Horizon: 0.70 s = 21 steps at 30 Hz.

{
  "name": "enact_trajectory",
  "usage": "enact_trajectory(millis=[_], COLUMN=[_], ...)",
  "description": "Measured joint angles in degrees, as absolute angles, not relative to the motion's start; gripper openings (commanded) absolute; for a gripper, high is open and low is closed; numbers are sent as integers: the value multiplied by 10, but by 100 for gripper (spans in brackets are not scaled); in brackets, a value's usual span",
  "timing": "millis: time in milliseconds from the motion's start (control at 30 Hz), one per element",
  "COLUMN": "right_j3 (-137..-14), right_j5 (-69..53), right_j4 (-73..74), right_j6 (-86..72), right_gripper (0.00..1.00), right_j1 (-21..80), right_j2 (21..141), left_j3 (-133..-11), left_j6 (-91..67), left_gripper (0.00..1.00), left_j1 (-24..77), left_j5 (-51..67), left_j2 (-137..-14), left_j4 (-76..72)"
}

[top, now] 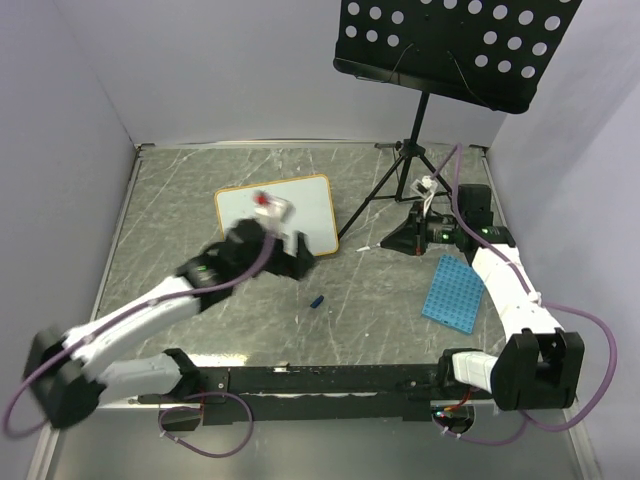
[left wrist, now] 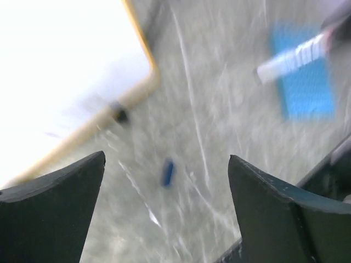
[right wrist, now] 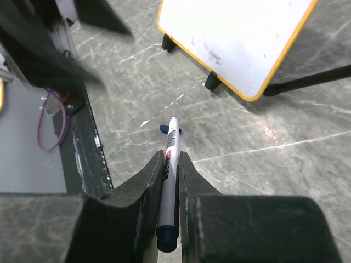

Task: Write a sentence on the whiteboard
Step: Place the pen cap at the center of the board, then pick up the whiteboard from the whiteboard stand.

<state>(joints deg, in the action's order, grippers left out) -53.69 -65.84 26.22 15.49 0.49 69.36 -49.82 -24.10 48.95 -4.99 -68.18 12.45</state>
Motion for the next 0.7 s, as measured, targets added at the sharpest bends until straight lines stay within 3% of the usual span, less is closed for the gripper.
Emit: enact_trajectory(millis=[233,533,700], right_j3=[-523,-521,-521], right_j5=[-678,-706,-707], right_j4=[262,288,304], right_j6=[183,240,266], right_gripper=[0,0,0], right_j1=[-12,-13,-13], right_j2=[661,661,662], left_j3=[-446,-402,-372], left_j6=[-251,-286,-296], left_gripper=[97,97,97], left_j1=[232,-85,-150], left_j5=[47,317,386], left_j2=[-488,-488,-496], left_j4=[75,41,27])
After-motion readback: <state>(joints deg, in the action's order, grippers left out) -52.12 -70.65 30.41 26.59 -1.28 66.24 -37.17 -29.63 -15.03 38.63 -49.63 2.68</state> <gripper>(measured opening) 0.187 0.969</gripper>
